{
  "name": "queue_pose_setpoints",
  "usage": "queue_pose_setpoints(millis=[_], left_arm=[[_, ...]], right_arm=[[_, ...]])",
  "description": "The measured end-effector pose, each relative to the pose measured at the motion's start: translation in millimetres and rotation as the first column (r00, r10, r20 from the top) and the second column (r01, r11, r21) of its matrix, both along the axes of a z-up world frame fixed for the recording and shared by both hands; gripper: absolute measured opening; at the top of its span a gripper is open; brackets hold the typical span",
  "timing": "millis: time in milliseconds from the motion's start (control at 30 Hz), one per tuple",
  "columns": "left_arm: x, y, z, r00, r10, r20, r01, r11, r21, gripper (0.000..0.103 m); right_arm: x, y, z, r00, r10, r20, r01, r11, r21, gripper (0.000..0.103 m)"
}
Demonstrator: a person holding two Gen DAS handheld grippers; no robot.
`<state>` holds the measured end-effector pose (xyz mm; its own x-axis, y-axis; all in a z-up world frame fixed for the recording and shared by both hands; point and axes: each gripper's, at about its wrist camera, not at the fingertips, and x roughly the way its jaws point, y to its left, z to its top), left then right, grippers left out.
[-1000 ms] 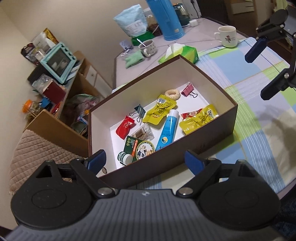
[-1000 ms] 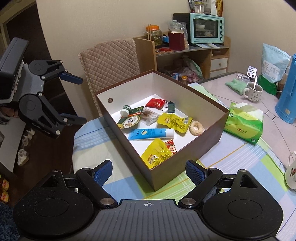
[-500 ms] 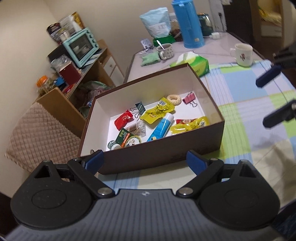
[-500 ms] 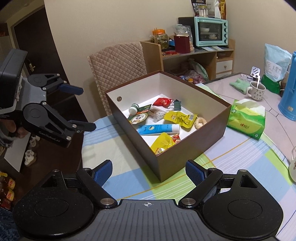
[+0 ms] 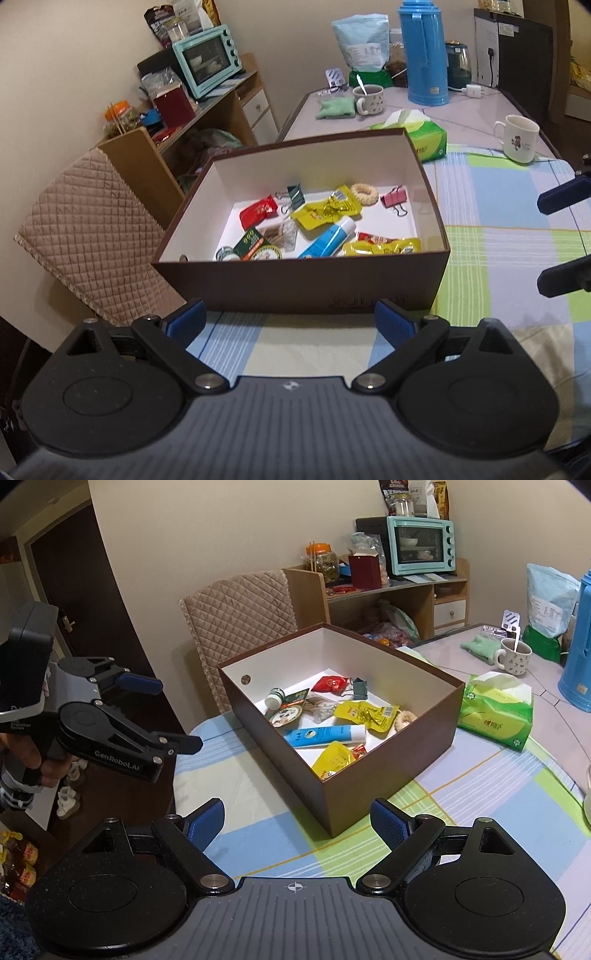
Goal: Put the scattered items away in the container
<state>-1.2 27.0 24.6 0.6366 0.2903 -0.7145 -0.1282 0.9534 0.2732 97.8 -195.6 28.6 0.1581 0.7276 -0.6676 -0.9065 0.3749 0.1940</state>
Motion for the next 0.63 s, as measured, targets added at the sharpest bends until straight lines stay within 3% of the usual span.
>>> queue_pose_setpoints(millis=[300,633], left_arm=[[-6.0,2.7,-10.4,0.999,0.036,-0.026,-0.037,0.999,-0.031,0.097],[-4.3,6.4,-10.4,0.998,0.066,-0.021,-0.066,0.998,-0.018,0.097]], right_arm=[[-0.3,7.1,-9.3,1.0,0.017,-0.004,-0.017,1.0,-0.022,0.089],[0.3,13.5,-13.1,0.999,0.048,-0.008,-0.048,0.999,-0.026,0.089]])
